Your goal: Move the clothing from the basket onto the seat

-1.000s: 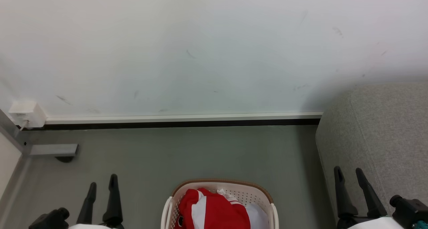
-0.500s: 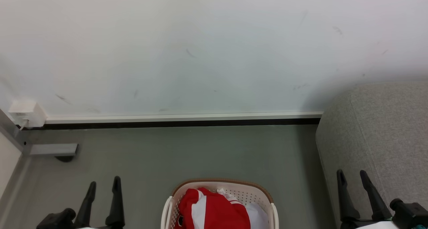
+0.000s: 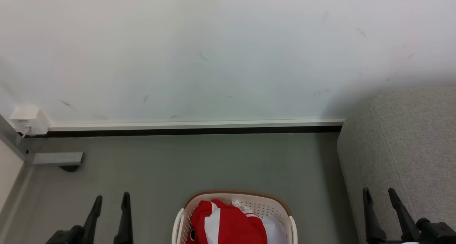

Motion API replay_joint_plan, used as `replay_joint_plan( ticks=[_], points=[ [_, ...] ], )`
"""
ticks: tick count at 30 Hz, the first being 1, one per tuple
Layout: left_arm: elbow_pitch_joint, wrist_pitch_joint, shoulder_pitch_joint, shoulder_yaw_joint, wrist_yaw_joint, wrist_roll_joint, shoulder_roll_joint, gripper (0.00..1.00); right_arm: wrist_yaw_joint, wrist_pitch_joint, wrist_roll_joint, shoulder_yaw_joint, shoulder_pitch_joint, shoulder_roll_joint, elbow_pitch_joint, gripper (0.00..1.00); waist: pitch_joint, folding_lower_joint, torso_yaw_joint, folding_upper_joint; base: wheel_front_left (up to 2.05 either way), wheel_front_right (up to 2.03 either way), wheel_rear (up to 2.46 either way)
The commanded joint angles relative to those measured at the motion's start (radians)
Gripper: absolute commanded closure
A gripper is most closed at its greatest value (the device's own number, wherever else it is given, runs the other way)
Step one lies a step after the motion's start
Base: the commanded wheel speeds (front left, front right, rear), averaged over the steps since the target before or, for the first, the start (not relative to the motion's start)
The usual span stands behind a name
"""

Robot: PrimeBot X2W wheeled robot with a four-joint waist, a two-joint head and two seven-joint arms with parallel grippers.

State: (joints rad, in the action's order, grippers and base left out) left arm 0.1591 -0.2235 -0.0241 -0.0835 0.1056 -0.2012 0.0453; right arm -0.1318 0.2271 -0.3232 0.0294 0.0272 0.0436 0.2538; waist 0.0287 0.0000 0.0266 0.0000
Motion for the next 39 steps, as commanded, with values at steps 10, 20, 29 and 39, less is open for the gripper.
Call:
replay_joint_plan(
  ticks=[10, 20, 29, 39],
  points=[
    [0.031, -0.028, -0.004, 0.044, 0.025, 0.017, 0.015, 0.00, 0.002, 0.025, 0.043, 0.000, -0.005, 0.010, 0.016, 0.00, 0.004, 0.0000, -0.003, 0.0000, 0.00, 0.00, 0.00],
    [0.029, -0.042, -0.012, 0.078, 0.025, 0.041, 0.035, 0.00, 0.002, 0.039, 0.091, 0.009, -0.004, 0.010, 0.049, 0.00, 0.002, 0.0000, -0.002, 0.0000, 0.00, 0.00, 0.00],
    [0.039, -0.041, -0.005, 0.097, 0.024, -0.010, 0.040, 0.00, 0.002, 0.039, 0.057, -0.004, -0.002, 0.010, 0.078, 0.00, 0.002, 0.0000, -0.003, 0.0000, 0.00, 0.00, 0.00],
    [0.044, -0.041, -0.007, 0.101, 0.024, -0.026, 0.047, 0.00, 0.002, 0.039, 0.085, -0.013, 0.005, 0.010, 0.084, 0.00, -0.004, 0.0000, -0.008, 0.0000, 0.00, 0.00, 0.00]
  ],
)
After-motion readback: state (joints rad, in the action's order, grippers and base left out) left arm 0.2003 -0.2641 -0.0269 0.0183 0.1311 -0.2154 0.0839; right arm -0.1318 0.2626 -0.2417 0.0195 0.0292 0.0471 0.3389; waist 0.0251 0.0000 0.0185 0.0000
